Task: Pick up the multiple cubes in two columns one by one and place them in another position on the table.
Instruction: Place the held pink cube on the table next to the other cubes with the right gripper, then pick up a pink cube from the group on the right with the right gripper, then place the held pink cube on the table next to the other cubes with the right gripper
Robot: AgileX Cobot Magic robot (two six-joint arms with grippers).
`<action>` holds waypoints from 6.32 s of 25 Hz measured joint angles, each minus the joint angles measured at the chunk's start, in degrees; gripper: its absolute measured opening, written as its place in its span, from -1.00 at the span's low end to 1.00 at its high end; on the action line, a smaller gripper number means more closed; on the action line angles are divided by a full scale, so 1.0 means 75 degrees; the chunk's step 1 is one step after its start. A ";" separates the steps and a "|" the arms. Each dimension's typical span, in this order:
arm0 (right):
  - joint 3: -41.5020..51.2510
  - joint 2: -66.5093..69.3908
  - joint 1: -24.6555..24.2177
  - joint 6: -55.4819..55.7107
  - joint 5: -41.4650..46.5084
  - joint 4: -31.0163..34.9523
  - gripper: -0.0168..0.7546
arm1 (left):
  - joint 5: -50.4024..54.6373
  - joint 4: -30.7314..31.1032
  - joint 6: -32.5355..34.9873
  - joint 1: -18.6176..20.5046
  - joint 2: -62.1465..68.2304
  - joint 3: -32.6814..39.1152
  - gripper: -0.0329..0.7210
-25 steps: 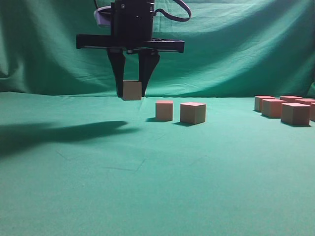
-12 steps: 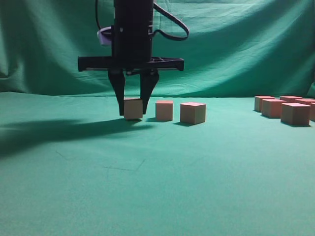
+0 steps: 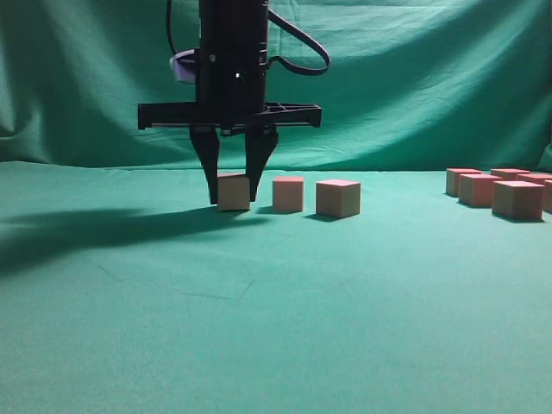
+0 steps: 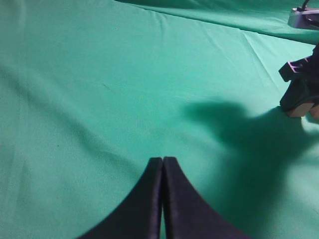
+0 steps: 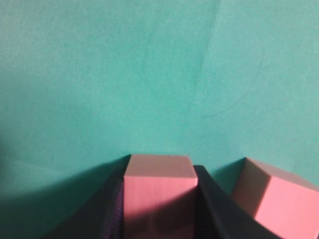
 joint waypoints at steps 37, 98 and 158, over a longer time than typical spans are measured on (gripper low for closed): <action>-0.0064 0.0068 0.0000 -0.0555 -0.0460 -0.0001 0.14 | 0.0000 0.0000 0.0000 0.0000 0.0000 0.0000 -0.91; 0.8534 -0.6363 -0.5272 -0.3606 -0.2406 0.1350 0.14 | 0.0000 0.0000 0.0000 0.0000 0.0000 0.0000 -0.91; 0.1616 -0.1310 -0.0063 0.0010 0.0068 0.2039 -0.28 | 0.0000 0.0000 0.0000 0.0000 0.0000 0.0000 -0.91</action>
